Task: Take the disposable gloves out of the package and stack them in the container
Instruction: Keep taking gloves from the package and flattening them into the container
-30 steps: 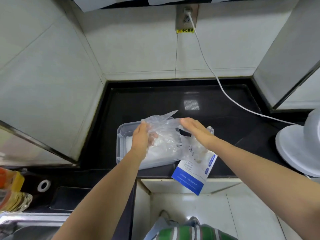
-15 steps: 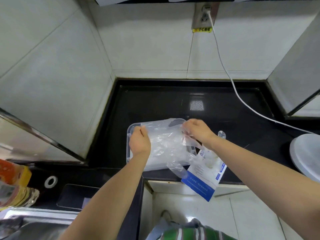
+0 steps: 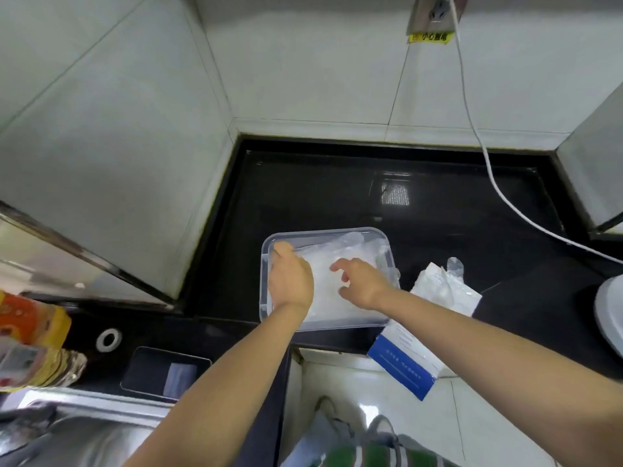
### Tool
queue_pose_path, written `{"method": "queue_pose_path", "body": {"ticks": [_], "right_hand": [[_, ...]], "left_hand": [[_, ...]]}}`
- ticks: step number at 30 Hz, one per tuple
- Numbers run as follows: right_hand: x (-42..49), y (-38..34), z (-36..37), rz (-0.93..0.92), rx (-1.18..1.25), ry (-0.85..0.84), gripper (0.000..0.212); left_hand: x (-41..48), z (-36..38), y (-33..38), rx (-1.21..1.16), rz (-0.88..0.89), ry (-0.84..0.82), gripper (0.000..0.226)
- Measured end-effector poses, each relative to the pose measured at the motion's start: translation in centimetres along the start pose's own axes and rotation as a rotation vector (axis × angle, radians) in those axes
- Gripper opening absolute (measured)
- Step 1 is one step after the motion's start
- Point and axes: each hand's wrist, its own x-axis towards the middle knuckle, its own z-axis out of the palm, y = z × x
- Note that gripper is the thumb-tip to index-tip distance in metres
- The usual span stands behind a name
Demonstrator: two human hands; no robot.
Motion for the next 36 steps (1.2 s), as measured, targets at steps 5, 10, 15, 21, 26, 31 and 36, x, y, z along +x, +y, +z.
{"method": "queue_pose_path", "body": {"ticks": [5, 10, 15, 21, 26, 31, 36], "right_hand": [[1.3, 0.0, 1.1, 0.015, -0.029, -0.048, 0.054], [2.0, 0.7, 1.8, 0.054, -0.063, -0.160, 0.073], [2.7, 2.4, 1.8, 0.126, -0.218, -0.250, 0.091], [3.8, 3.3, 3.3, 0.148, -0.177, -0.314, 0.097], [3.7, 2.7, 3.6, 0.170, -0.164, -0.297, 0.104], [3.0, 2.1, 2.1, 0.134, -0.120, -0.352, 0.099], [1.4, 1.2, -0.5, 0.068, -0.017, -0.212, 0.068]], "left_hand": [[0.0, 0.4, 1.0, 0.413, 0.588, -0.015, 0.028], [1.3, 2.9, -0.4, 0.695, 0.205, -0.492, 0.063], [2.5, 2.8, -3.7, 0.766, 0.142, -0.591, 0.091], [3.3, 3.8, -5.3, 0.804, 0.165, -0.596, 0.102], [3.5, 4.7, -5.7, 0.830, 0.157, -0.583, 0.101], [3.1, 3.1, -3.9, 0.840, 0.062, -0.790, 0.095], [1.9, 1.9, -1.7, 0.845, 0.097, -0.647, 0.059]]}}
